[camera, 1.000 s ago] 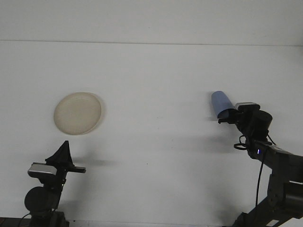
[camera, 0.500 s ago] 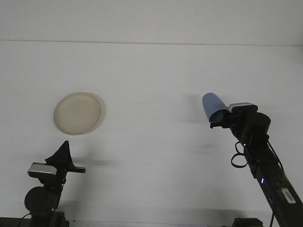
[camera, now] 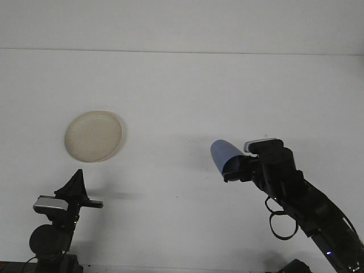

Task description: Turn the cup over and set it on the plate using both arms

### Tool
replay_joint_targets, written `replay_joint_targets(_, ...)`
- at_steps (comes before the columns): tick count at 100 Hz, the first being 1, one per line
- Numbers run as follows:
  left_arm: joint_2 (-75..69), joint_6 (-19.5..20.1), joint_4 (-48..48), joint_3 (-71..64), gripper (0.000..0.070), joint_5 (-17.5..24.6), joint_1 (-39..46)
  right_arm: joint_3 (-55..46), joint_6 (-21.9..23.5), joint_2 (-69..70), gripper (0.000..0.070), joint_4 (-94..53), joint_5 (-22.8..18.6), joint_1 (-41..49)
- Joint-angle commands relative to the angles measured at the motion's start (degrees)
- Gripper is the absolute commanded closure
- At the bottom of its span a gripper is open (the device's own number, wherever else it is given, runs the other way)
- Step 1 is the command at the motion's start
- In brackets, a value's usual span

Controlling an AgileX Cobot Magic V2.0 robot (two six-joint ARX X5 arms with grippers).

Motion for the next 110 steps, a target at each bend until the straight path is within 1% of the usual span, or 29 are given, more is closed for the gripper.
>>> replay_joint_targets(1, -0.1, -0.3, 0.9, -1.1, 0.0688, 0.0, -0.1, 5.4, 3.0, 3.3, 0.0700, -4.2, 0.8, 3.3)
replay_joint_targets(14, -0.1, -0.3, 0.9, -1.1, 0.0688, 0.0, -0.1, 15.5, 3.3, 11.1, 0.0700, -13.6, 0.8, 8.0)
replay_joint_targets(30, -0.1, -0.3, 0.9, -1.1, 0.0688, 0.0, -0.1, 26.2, 3.2, 22.4, 0.0700, -23.3, 0.4, 10.9)
replay_joint_targets(50, -0.1, -0.3, 0.9, -1.1, 0.0688, 0.0, -0.1, 35.9, 1.9, 35.4, 0.0696, -35.4, 0.3, 12.9)
replay_joint_targets(56, -0.1, -0.3, 0.9, -1.1, 0.0688, 0.0, -0.1, 36.7, 0.8, 38.3, 0.0696, -36.2, -0.2, 13.4)
replay_joint_targets(68, -0.1, -0.3, 0.9, -1.1, 0.0688, 0.0, -0.1, 36.8, -0.4, 42.5, 0.0696, -36.2, -3.1, 14.2)
replay_joint_targets(83, -0.1, -0.3, 0.9, -1.1, 0.0688, 0.0, -0.1, 36.8, -1.1, 46.2, 0.0696, -36.2, -3.4, 15.2)
replay_joint_targets(91, -0.1, -0.3, 0.9, -1.1, 0.0688, 0.0, -0.1, 36.8, -2.0, 47.6, 0.0696, -36.2, -4.6, 15.4)
replay_joint_targets(101, -0.1, -0.3, 0.9, -1.1, 0.0688, 0.0, -0.1, 36.8, -2.7, 49.2, 0.0696, -36.2, -4.7, 15.4)
replay_joint_targets(110, -0.1, -0.3, 0.9, -1.1, 0.0688, 0.0, -0.1, 36.8, -3.4, 50.6, 0.0695, -36.2, -5.8, 15.4)
